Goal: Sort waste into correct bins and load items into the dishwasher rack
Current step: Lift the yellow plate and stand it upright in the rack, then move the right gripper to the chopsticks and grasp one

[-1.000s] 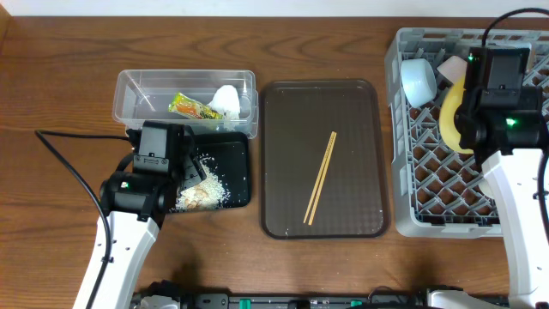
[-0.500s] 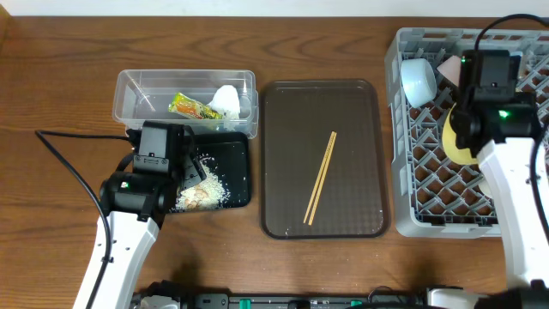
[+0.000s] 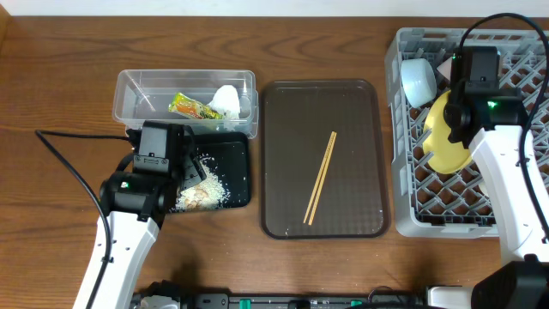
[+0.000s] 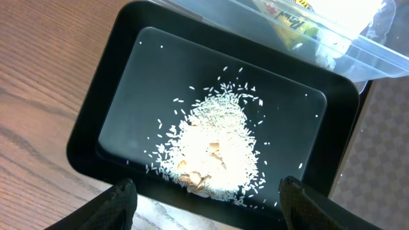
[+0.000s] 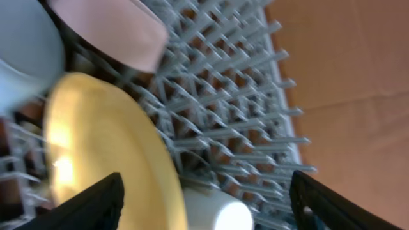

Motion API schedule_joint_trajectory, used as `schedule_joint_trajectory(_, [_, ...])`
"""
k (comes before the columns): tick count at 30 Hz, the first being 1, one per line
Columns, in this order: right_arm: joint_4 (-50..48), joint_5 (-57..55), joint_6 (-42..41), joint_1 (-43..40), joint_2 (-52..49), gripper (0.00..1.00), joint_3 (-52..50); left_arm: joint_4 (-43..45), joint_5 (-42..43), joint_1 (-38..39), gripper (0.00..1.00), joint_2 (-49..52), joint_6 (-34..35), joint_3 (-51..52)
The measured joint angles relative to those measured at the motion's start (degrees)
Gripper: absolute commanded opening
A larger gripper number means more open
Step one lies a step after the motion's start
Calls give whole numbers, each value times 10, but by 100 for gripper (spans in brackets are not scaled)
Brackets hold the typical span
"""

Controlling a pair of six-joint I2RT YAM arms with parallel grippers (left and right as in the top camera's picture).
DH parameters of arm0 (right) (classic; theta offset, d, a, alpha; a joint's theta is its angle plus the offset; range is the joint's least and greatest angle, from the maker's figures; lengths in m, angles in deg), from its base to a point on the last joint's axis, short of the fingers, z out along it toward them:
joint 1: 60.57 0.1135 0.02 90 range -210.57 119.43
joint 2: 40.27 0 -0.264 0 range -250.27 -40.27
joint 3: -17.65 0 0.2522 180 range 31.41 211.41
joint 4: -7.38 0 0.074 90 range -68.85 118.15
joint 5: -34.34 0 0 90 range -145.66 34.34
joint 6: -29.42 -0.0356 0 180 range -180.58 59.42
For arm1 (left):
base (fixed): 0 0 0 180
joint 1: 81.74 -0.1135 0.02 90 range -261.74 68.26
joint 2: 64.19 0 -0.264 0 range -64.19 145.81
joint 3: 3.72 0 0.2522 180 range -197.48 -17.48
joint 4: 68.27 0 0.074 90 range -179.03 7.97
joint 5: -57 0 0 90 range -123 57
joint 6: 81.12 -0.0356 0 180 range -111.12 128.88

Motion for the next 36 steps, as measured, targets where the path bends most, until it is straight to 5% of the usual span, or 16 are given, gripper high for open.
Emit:
schedule_joint_trajectory(8, [-39, 229, -38, 10, 85, 72, -1, 0, 0, 0, 74, 0, 0, 0])
schedule_joint_trajectory(15, [29, 412, -93, 76, 74, 66, 0, 0, 0, 0, 74, 0, 0, 0])
schedule_joint_trajectory(36, [87, 450, -250, 252, -227, 55, -1, -2, 0, 0, 74, 0, 0, 0])
